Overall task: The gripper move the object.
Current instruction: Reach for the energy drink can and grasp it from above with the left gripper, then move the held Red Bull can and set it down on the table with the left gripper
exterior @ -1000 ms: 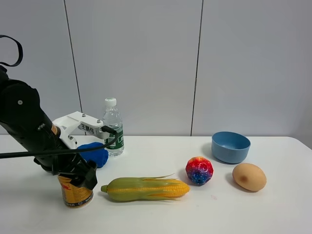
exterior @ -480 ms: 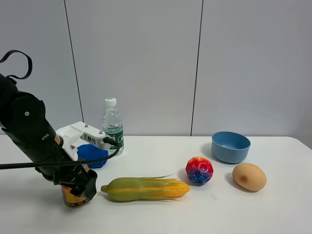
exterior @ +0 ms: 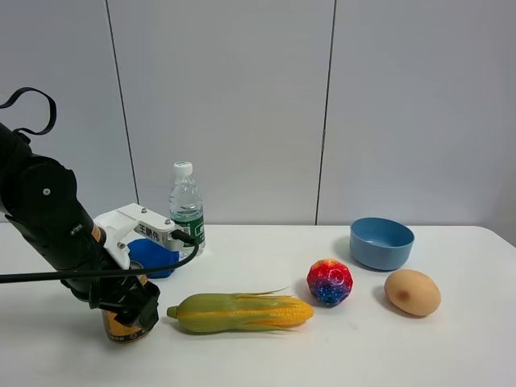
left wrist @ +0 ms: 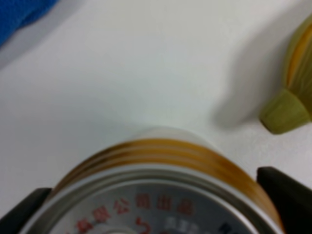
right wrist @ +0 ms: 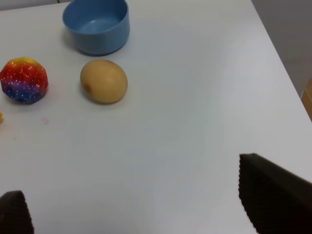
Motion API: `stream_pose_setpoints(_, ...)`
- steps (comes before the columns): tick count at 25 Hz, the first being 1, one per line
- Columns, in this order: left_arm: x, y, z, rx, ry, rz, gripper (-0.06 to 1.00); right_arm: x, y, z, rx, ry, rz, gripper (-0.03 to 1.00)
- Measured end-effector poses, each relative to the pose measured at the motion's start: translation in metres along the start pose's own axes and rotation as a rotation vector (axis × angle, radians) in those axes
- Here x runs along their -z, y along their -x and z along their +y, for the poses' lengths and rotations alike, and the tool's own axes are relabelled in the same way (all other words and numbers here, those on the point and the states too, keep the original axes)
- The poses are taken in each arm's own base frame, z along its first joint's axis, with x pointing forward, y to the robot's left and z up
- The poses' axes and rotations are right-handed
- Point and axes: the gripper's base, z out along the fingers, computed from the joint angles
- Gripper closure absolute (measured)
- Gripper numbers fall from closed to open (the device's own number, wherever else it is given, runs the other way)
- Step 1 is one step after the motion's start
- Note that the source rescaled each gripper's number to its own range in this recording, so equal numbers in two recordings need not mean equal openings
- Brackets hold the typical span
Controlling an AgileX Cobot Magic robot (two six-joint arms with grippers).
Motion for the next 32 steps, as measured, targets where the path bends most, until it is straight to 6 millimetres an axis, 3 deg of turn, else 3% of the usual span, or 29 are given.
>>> stream_pose_setpoints(3, 0.000, 0.000, 0.000, -0.001, 0.000, -0.001, 0.91, 0.000, 0.000, 0.000, 0.000, 0.000, 0.000, -0.03)
stream_pose_setpoints(4, 0.000, 0.000, 0.000, -0.001, 0.000, -0.001, 0.94, 0.000, 0.000, 0.000, 0.000, 0.000, 0.000, -0.03)
stream_pose_setpoints(10, 0.014, 0.015, 0.005, -0.040, 0.021, 0.008, 0.94, 0.000, 0.000, 0.000, 0.000, 0.000, 0.000, -0.03)
stream_pose_setpoints(17, 0.075, 0.085, 0.014, 0.041, 0.080, -0.114, 0.94, 0.000, 0.000, 0.000, 0.000, 0.000, 0.000, -0.03)
stream_pose_setpoints(25, 0.137, 0.163, -0.028, -0.083, 0.012, -0.351, 0.94, 0.000, 0.000, 0.000, 0.000, 0.000, 0.000, -0.03)
stream_pose_setpoints(29, 0.137, 0.195, -0.046, -0.128, -0.031, -0.392, 0.94, 0.000, 0.000, 0.000, 0.000, 0.000, 0.000, -0.03)
stream_pose_setpoints(32, 0.117, 0.217, -0.050, -0.139, -0.041, -0.349, 0.94, 0.000, 0.000, 0.000, 0.000, 0.000, 0.000, -0.03)
